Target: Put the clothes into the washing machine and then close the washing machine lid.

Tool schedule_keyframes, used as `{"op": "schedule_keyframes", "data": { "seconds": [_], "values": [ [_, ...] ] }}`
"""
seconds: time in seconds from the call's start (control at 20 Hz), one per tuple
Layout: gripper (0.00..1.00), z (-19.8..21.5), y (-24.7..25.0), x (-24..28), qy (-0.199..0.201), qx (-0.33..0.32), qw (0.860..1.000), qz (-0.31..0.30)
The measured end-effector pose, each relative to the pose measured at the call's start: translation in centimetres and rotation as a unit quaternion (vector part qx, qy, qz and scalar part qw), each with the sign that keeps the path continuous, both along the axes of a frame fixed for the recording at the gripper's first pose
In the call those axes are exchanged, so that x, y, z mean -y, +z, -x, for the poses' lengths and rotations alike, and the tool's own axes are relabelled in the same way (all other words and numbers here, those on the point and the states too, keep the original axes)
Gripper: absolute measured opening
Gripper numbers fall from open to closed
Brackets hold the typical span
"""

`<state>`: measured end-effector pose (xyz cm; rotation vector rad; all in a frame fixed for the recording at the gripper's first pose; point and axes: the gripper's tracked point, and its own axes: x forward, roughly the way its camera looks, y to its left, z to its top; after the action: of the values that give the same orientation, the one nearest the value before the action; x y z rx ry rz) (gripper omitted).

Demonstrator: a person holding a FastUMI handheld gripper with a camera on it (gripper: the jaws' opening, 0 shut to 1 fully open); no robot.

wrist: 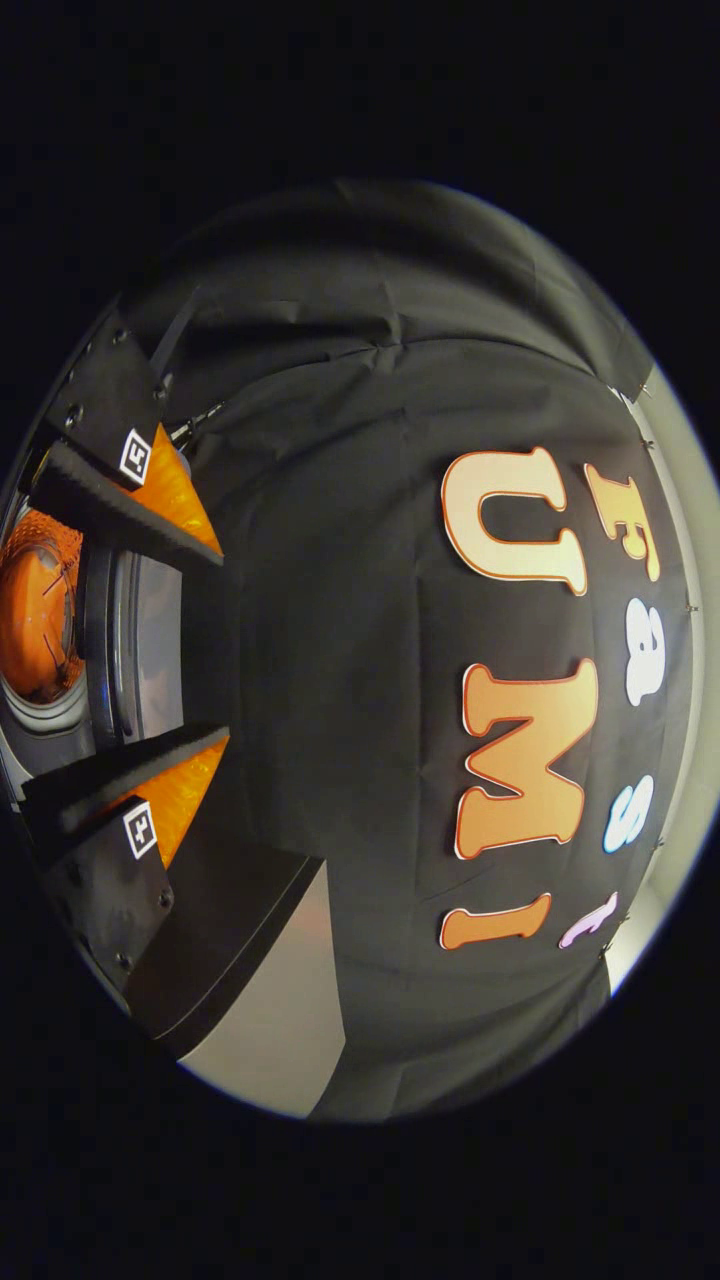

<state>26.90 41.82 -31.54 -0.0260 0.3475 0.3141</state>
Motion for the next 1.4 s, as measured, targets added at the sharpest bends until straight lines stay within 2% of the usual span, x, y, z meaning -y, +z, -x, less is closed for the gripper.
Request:
{"op": "schedule_keyframes", "data": {
  "seconds": [0.15,0.4,0.65,0.8,1.0,1.2,1.4],
  "values": [
    [0.99,1.0,-1.1,0.5,-0.001,-0.003,1.000,0.003],
    [1.00,3.4,-4.8,0.9,0.009,-0.045,0.999,0.007],
    [1.00,4.0,-4.6,0.9,0.011,-0.055,0.998,0.007],
    [1.00,5.2,-3.7,1.8,-0.012,-0.070,0.997,0.014],
    [1.00,6.6,0.8,2.0,-0.024,-0.055,0.998,-0.030],
    [0.99,7.3,9.7,3.4,-0.026,-0.001,0.996,-0.089],
    [0.99,9.1,17.5,7.5,-0.019,0.067,0.995,-0.072]
  ]
}}
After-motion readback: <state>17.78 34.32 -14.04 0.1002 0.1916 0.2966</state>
